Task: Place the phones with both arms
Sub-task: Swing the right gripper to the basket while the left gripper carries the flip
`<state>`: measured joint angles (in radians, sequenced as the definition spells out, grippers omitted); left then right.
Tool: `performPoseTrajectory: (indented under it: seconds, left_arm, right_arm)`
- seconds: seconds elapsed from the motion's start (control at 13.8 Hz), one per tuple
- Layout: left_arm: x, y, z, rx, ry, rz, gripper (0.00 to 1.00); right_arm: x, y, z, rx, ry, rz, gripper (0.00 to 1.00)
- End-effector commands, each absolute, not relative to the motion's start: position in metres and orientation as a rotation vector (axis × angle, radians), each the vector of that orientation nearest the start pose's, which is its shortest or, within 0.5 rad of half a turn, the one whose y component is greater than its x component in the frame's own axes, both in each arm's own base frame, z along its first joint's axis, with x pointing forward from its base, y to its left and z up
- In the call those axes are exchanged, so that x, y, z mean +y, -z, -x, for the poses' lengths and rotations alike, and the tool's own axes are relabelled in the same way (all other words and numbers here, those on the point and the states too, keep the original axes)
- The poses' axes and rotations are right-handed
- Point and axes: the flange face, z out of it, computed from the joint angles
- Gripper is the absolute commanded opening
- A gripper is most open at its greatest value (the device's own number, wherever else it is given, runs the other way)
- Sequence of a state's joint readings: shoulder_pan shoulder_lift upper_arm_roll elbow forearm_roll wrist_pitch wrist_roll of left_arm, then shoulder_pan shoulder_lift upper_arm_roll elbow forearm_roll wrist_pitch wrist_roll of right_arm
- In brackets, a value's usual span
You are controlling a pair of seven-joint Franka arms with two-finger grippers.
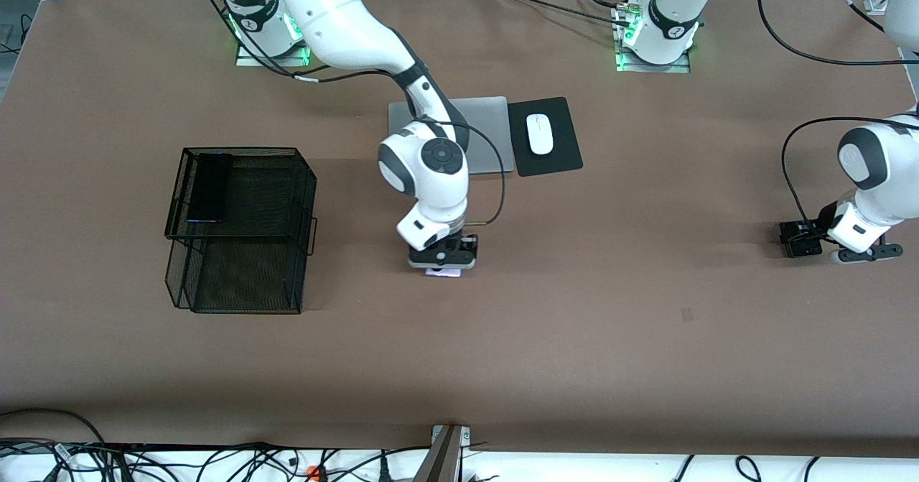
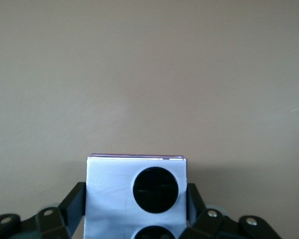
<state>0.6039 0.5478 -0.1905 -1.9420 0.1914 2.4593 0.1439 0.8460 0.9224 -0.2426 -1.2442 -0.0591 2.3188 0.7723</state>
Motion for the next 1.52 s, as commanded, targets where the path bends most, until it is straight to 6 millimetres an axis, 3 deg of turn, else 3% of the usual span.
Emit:
performPoseTrajectory:
  seconds: [0.0, 0.14, 0.29, 0.51, 0.72, 0.8, 0.94, 1.09, 1.3, 1.45]
  left_arm:
    - [0.215, -0.232, -0.592, -0.314, -0.077, 3.149, 0.0]
    - [0.163, -0.249, -0.607, -0.376, -0.121, 3.172, 0.0]
    - [0.109, -0.265, -0.622, -0.41, -0.186, 3.171, 0.0]
    - [0.032, -0.279, -0.636, -0.447, -0.25, 3.132, 0.0]
    - [-0.05, -0.277, -0.635, -0.412, -0.26, 3.116, 0.0]
    - [-0.074, -0.276, -0.633, -0.369, -0.265, 3.117, 0.0]
    - [-0.141, -0.272, -0.621, -0.306, -0.279, 3.109, 0.0]
    - [-0.207, -0.266, -0.614, -0.289, -0.287, 3.12, 0.0]
    - [-0.294, -0.255, -0.597, -0.341, -0.293, 3.117, 0.0]
    - [-0.346, -0.245, -0.591, -0.317, -0.297, 3.136, 0.0]
  right_arm:
    - [0.42, -0.323, -0.629, 0.01, 0.284, 3.197, 0.22]
    - [0.37, -0.367, -0.643, -0.043, 0.122, 3.166, 0.21]
    - [0.312, -0.399, -0.652, -0.053, 0.011, 3.178, 0.2]
    - [0.228, -0.423, -0.65, -0.073, -0.18, 3.182, 0.19]
    - [0.164, -0.409, -0.622, -0.026, -0.323, 3.172, 0.13]
    - [0.151, -0.408, -0.61, -0.008, -0.333, 3.162, 0.12]
    - [0.129, -0.402, -0.584, 0.026, -0.371, 3.14, 0.12]
    - [0.106, -0.381, -0.556, 0.071, -0.41, 3.122, 0.12]
    - [0.092, -0.337, -0.523, 0.098, -0.399, 3.111, 0.12]
    - [0.09, -0.325, -0.518, 0.107, -0.4, 3.112, 0.12]
